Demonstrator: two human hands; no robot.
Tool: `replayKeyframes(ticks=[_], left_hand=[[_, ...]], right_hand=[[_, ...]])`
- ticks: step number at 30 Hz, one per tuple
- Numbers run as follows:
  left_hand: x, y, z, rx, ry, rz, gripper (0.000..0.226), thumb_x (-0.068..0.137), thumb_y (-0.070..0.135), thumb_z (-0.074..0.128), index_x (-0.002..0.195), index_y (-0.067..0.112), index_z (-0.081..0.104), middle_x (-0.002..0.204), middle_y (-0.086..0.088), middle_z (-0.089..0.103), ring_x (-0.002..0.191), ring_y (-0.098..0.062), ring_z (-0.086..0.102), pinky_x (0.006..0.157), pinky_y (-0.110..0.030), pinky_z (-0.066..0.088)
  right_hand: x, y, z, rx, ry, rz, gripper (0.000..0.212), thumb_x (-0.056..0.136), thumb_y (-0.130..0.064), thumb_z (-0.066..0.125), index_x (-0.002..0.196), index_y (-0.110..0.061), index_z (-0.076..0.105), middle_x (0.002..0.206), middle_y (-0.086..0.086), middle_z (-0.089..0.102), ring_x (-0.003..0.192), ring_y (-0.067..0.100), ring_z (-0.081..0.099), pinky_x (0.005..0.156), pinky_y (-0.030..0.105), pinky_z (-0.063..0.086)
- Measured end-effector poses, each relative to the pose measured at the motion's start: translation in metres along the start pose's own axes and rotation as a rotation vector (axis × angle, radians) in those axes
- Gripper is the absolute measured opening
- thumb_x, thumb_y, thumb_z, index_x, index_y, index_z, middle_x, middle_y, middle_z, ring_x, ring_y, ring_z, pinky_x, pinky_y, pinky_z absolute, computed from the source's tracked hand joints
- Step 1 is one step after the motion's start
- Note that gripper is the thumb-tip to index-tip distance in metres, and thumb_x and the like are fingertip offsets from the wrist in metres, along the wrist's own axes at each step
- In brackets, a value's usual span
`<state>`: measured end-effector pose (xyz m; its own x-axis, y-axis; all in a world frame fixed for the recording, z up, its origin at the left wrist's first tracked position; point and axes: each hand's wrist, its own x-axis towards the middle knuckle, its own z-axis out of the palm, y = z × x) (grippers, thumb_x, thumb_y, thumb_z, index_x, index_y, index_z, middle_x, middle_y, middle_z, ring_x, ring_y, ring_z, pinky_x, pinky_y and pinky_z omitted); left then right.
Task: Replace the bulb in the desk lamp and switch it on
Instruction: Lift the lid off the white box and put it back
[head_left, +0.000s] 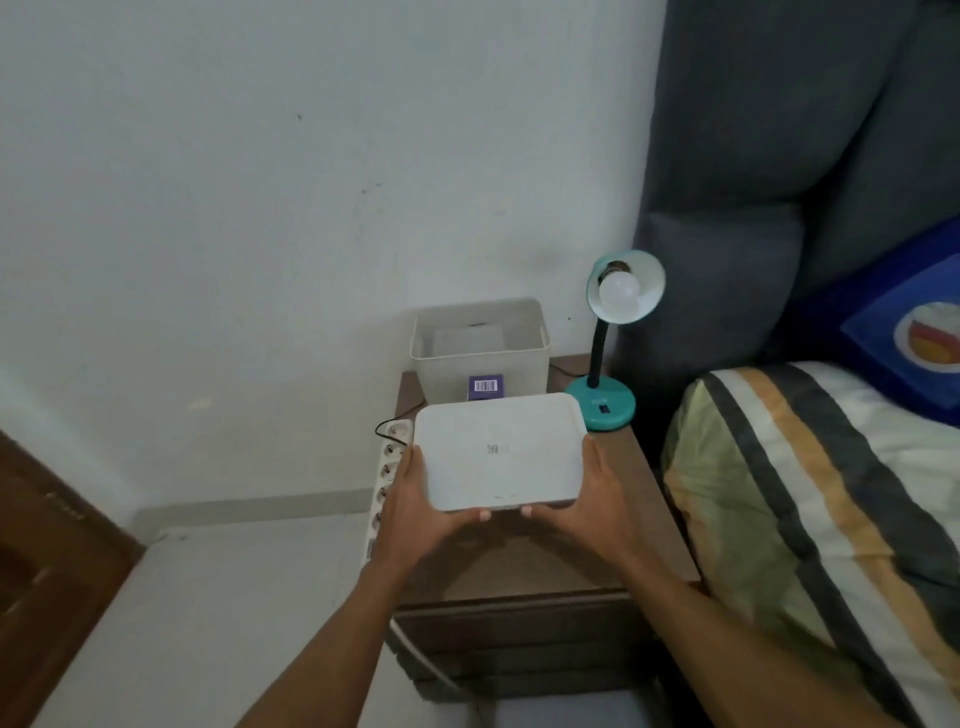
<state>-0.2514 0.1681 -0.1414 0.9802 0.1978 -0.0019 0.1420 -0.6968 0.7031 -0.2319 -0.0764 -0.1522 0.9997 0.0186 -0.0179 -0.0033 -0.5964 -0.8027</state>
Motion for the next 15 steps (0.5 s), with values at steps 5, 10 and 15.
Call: replayKeyframes(ticks=[5, 10, 15], left_hand=[[-0.036, -0.019, 0.030, 0.054, -0.108, -0.091, 0.145, 0.056, 0.067, 0.090, 0.163, 0.020, 0.005, 0.171, -0.003, 0.020, 0.155, -0.027, 0.024, 0.123, -0.043, 0.027], [-0.046, -0.030, 0.042, 0.082, -0.159, -0.139, 0.144, 0.059, 0.063, 0.091, 0.163, 0.016, 0.003, 0.171, -0.004, 0.018, 0.156, -0.027, 0.022, 0.124, -0.044, 0.026], [-0.042, -0.038, 0.045, 0.180, -0.202, -0.146, 0.151, 0.051, 0.073, 0.087, 0.161, 0.014, 0.002, 0.168, -0.005, 0.022, 0.153, -0.027, 0.027, 0.123, -0.042, 0.030]], right_hand=[[-0.037, 0.031, 0.014, -0.164, -0.015, 0.158, 0.138, 0.046, -0.078, 0.079, 0.153, -0.030, 0.006, 0.161, 0.000, 0.024, 0.148, 0.026, 0.025, 0.120, 0.047, 0.026], [-0.049, 0.037, 0.022, -0.202, -0.042, 0.170, 0.137, 0.053, -0.069, 0.081, 0.155, -0.025, -0.001, 0.164, 0.005, 0.012, 0.151, 0.030, 0.014, 0.121, 0.048, 0.020], [-0.052, 0.041, 0.033, -0.339, -0.068, 0.179, 0.139, 0.059, -0.074, 0.076, 0.156, -0.018, -0.006, 0.166, 0.008, 0.006, 0.153, 0.031, 0.009, 0.121, 0.046, 0.019]])
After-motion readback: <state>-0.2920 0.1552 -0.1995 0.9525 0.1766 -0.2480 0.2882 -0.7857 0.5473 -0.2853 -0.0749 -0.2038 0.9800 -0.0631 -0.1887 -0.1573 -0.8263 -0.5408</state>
